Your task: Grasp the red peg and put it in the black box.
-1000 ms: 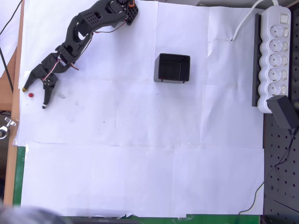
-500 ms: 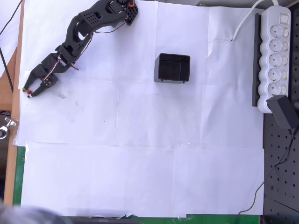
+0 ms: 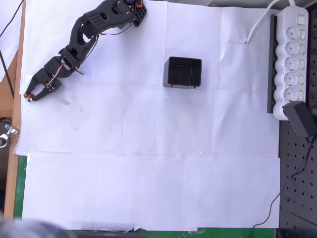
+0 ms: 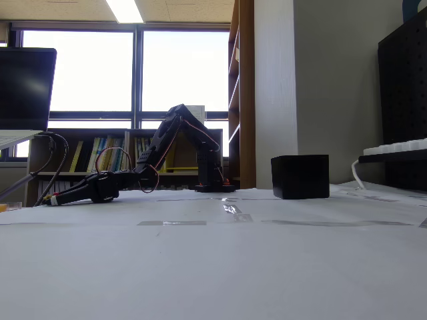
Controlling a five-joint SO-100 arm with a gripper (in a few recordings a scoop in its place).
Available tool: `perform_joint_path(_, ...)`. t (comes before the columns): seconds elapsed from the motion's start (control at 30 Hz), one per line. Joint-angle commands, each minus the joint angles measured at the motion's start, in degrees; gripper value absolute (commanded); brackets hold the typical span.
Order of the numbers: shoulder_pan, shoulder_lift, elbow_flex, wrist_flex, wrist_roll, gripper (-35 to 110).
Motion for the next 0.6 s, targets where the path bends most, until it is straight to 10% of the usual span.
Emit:
perform_joint_path(0.0, 0.18, -10.9, -0.88, 15.38, 1.85, 0)
perform_joint_path(0.57, -4.39, -45.53, 0.7, 84.81, 6.77, 0)
